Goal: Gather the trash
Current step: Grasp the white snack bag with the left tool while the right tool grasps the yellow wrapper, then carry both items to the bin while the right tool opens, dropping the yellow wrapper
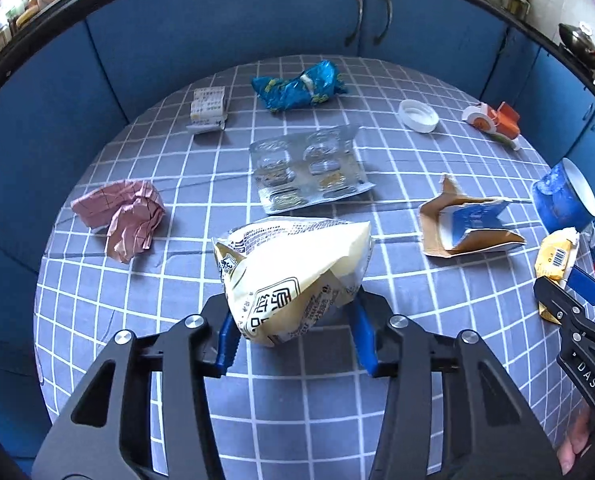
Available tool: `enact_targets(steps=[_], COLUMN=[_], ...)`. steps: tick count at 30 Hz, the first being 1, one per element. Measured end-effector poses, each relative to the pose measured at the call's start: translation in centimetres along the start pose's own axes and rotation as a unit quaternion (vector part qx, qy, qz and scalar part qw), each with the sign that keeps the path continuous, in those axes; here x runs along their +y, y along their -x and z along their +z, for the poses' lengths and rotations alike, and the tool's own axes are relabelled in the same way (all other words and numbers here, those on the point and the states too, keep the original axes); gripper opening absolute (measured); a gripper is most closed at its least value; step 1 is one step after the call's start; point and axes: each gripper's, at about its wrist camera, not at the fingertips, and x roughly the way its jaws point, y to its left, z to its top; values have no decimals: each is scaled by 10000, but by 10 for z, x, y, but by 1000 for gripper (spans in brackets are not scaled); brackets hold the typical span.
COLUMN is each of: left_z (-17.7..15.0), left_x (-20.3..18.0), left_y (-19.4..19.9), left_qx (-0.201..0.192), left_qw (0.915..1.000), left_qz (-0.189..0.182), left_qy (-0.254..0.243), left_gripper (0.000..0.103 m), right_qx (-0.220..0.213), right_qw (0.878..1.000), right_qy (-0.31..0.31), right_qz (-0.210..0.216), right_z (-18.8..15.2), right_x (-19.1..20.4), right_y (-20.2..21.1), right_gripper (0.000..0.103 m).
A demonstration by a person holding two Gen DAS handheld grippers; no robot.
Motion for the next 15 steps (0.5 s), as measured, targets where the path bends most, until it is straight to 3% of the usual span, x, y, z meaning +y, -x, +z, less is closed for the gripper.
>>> enact_targets(steps=[15], left_z=[-4], left_x=[-38], left_y=[55], left_qx=[-448], left_qw=[9986], left_qz=[-138], left_qy=[-261], left_gripper=[45], right_qx=[-361], right_qw=[9993], right_qy=[-75], right_qz=[-44], right_z=[-18], right_x=[-23], right_y=[54], right_gripper=[41])
